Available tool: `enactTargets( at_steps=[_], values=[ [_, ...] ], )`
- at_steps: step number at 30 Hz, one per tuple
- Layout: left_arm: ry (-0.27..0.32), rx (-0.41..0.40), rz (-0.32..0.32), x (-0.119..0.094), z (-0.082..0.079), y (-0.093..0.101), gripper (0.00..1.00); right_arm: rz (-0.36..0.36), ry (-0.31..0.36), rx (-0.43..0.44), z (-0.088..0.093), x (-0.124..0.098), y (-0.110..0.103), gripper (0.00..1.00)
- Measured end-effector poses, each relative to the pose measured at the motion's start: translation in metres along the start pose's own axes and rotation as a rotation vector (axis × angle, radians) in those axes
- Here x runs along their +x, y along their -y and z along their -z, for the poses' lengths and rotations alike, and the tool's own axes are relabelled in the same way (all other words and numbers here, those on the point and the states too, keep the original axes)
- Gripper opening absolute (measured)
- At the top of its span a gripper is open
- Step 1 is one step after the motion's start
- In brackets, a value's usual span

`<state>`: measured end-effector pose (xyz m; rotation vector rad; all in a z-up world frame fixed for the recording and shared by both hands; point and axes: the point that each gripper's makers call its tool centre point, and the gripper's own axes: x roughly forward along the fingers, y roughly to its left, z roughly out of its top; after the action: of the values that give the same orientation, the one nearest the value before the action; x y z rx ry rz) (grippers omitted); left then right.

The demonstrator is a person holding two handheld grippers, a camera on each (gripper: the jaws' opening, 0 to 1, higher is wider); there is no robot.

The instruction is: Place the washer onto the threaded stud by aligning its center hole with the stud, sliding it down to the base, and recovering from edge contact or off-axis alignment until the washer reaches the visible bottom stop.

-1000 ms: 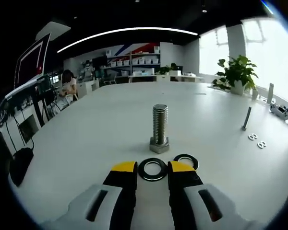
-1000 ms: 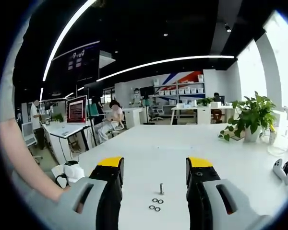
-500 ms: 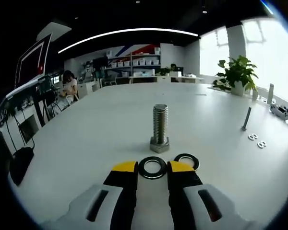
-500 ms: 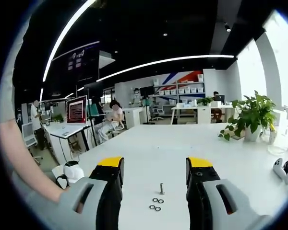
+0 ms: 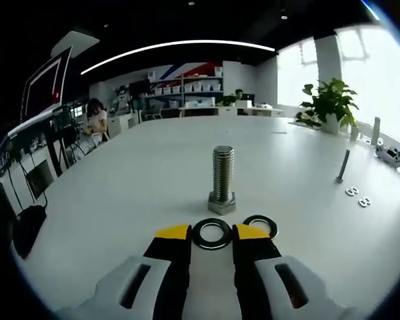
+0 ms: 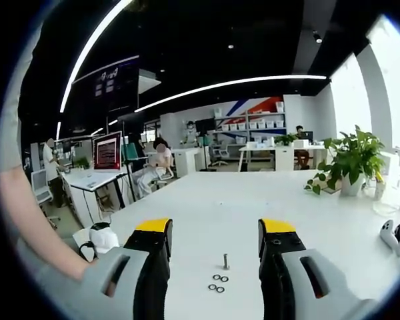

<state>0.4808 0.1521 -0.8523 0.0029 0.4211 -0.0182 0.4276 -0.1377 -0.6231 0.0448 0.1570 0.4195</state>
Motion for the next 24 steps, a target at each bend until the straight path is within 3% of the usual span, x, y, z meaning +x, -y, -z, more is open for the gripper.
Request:
enactTargets(
  at_steps=[24],
  values=[
    [-0.005,0.009,-0.009,-0.0021,-0.0060,-0.0007,0.22,-0.003,-0.006,0.005,0.0016,0.0007,-0.0006,0.55]
  ],
)
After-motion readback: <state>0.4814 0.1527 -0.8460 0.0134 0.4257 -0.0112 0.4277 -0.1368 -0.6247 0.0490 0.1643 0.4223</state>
